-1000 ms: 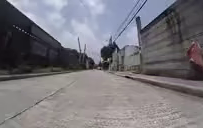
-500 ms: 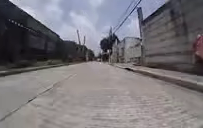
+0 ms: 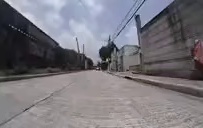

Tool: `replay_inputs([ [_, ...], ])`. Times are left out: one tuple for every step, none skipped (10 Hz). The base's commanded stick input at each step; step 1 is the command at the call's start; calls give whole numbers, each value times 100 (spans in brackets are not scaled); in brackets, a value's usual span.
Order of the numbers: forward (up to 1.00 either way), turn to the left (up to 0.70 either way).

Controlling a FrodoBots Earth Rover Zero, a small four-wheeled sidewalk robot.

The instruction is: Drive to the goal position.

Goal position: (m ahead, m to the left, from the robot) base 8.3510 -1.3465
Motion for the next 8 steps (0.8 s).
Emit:
replay_inputs([
  [50,1],
  [50,1],
  [50,-19],
  [50,-44],
  [50,-49],
  [50,-37],
  [50,1],
  [50,1],
])
